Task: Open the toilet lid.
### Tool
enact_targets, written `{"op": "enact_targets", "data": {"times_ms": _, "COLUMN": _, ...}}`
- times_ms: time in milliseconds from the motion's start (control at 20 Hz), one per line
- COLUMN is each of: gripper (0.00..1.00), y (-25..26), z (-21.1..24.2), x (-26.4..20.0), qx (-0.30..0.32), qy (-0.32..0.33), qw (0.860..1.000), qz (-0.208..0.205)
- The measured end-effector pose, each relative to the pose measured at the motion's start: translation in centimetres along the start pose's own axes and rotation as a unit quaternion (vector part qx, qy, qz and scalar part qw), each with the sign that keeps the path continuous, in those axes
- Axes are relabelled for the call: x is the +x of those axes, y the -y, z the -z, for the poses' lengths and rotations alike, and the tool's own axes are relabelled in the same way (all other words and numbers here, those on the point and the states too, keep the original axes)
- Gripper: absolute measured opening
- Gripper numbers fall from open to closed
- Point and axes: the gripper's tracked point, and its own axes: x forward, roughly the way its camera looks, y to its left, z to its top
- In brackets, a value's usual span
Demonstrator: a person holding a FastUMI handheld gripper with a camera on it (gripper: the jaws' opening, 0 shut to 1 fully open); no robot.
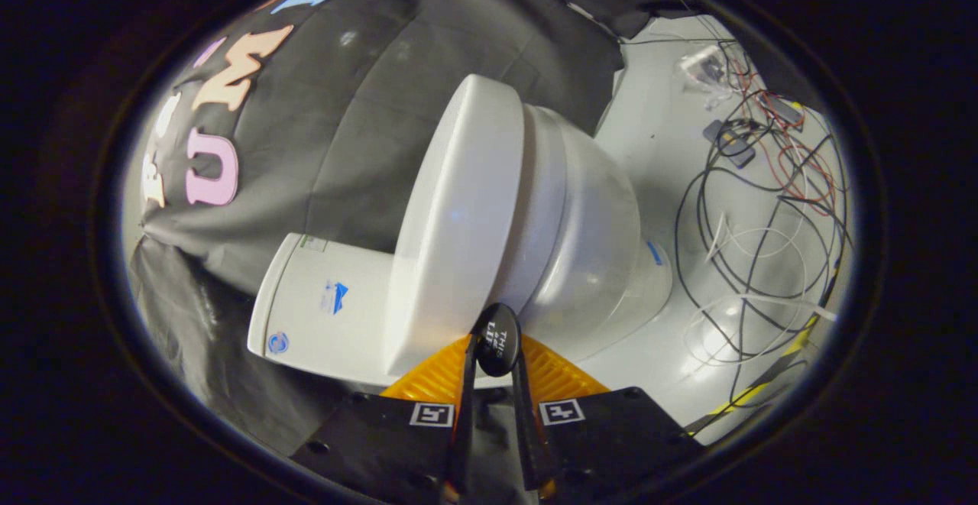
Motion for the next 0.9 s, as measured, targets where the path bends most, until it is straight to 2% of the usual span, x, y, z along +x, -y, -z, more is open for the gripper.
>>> {"op": "enact_targets", "data": {"times_ms": 100, "gripper": 0.04, "y": 0.4, "z": -0.4, "x": -0.4, "qx": 0.007, "qy": 0.009, "qw": 1.0, "qz": 0.011}}
{"op": "enact_targets", "data": {"times_ms": 250, "gripper": 0.04, "y": 0.0, "z": -0.1, "x": -1.1, "qx": -0.019, "qy": 0.016, "qw": 0.998, "qz": 0.061}}
{"op": "enact_targets", "data": {"times_ms": 350, "gripper": 0.04, "y": -1.0, "z": -0.6, "x": -1.6, "qx": -0.03, "qy": 0.03, "qw": 0.996, "qz": 0.079}}
{"op": "enact_targets", "data": {"times_ms": 600, "gripper": 0.04, "y": -4.3, "z": -1.4, "x": -2.8, "qx": -0.06, "qy": 0.063, "qw": 0.993, "qz": 0.083}}
{"op": "enact_targets", "data": {"times_ms": 900, "gripper": 0.04, "y": -7.6, "z": -1.7, "x": -4.2, "qx": -0.088, "qy": 0.085, "qw": 0.99, "qz": 0.068}}
